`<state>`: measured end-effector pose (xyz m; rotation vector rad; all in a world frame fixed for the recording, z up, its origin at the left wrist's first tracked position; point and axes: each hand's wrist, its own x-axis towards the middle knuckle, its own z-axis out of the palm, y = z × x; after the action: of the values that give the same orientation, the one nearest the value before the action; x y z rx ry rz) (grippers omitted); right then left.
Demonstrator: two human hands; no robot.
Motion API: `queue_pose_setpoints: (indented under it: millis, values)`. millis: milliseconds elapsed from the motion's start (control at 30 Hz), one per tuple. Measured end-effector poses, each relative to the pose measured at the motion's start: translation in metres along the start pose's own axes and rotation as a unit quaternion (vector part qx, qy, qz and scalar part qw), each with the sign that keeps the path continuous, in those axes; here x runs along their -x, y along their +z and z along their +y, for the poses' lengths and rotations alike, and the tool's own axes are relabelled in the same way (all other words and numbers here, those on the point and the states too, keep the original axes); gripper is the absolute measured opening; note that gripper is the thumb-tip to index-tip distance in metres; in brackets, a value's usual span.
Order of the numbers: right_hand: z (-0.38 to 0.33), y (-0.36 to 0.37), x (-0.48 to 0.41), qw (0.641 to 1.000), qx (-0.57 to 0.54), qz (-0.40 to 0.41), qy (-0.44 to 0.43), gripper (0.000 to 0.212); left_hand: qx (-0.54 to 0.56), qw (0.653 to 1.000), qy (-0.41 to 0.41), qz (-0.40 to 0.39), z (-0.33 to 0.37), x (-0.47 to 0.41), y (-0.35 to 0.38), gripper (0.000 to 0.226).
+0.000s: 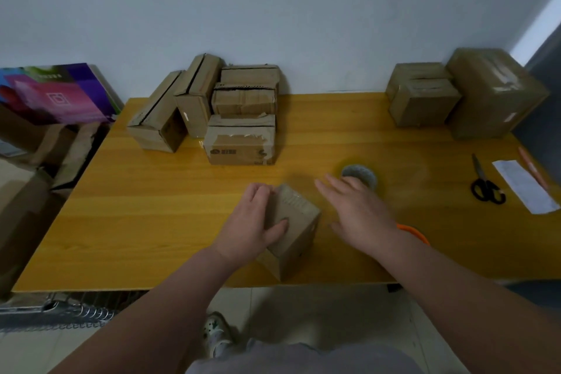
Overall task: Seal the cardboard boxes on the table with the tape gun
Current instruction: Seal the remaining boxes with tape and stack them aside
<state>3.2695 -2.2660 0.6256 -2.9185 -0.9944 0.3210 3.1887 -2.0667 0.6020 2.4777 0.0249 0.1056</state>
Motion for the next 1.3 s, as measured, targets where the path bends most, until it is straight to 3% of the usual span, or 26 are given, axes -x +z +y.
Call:
queue_pose_setpoints:
  millis: [167,367,467,567,633,700,767,867,1000,1100,1300]
  values:
    - [0.022,0.018,0.014,0.982,-0.019,-0.004,0.188,0.034,-0.093,0.989,-0.098,-0.061,0.020,-0.011,0.003,0.087]
    - [0.038,0.053,0.028,0.949,-0.054,-0.089,0.299,0.036,-0.098,0.986,-0.121,-0.055,0.039,-0.018,0.007,0.113]
    - [0.045,0.059,0.031,0.947,-0.020,-0.093,0.308,0.032,-0.015,0.993,-0.112,-0.043,0.035,-0.020,-0.005,0.117]
    - [0.042,0.054,0.012,0.959,-0.063,-0.109,0.256,0.036,0.052,0.991,-0.116,-0.039,0.027,-0.019,-0.016,0.117]
    - [0.038,0.045,0.011,0.970,-0.093,-0.071,0.212,0.038,0.077,0.986,-0.135,-0.065,0.015,-0.019,-0.021,0.116]
    - [0.035,0.039,0.028,0.959,-0.127,-0.091,0.237,0.035,0.106,0.977,-0.158,-0.093,-0.001,-0.018,-0.023,0.115]
    - [0.039,0.043,0.042,0.938,-0.120,-0.050,0.320,0.033,0.077,0.978,-0.167,-0.102,-0.016,-0.016,-0.022,0.112]
    - [0.034,0.046,0.038,0.936,-0.185,0.034,0.297,0.024,-0.045,0.978,-0.199,-0.046,-0.027,-0.014,-0.018,0.092]
    - [0.032,0.037,0.029,0.887,-0.315,0.129,0.312,0.012,-0.100,0.971,-0.216,0.023,-0.015,-0.015,-0.008,0.070]
    - [0.034,0.031,0.025,0.839,-0.400,0.138,0.342,0.007,-0.140,0.975,-0.170,0.026,0.002,-0.019,0.005,0.061]
    - [0.042,0.021,0.027,0.781,-0.479,0.137,0.377,0.010,-0.201,0.952,-0.196,-0.121,0.027,-0.037,0.030,0.084]
